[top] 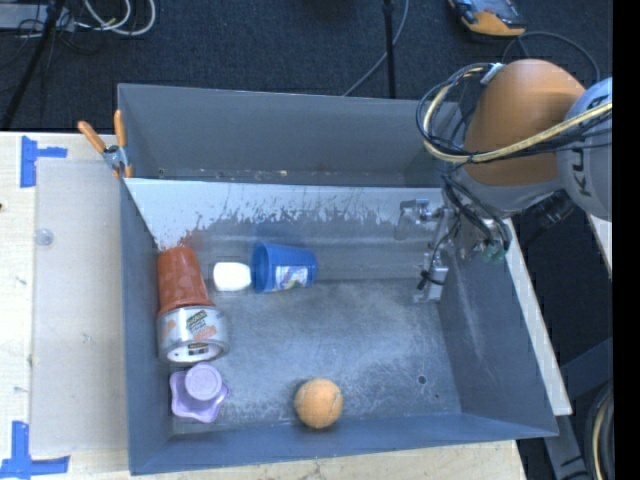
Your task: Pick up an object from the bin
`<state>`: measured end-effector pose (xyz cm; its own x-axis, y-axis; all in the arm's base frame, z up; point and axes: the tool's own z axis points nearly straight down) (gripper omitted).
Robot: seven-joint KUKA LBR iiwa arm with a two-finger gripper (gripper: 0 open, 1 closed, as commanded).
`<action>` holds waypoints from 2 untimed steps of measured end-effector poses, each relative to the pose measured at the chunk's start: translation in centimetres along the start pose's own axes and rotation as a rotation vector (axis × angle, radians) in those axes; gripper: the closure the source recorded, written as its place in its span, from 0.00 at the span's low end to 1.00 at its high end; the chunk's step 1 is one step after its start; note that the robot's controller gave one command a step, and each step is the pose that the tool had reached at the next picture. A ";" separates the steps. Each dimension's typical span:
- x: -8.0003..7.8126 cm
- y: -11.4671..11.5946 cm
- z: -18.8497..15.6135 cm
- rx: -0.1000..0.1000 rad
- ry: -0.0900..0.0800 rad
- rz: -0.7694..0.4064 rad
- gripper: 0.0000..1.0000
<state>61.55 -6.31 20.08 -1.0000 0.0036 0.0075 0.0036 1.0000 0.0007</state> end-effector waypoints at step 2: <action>0.9 1.6 2.0 0.003 -0.014 -0.039 0.00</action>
Offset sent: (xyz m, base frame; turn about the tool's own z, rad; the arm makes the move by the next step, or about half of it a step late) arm -0.0341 0.0564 -0.0765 -0.1307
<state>60.64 -4.67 18.11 -0.9993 -0.0359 -0.0063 -0.0359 0.9994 -0.0024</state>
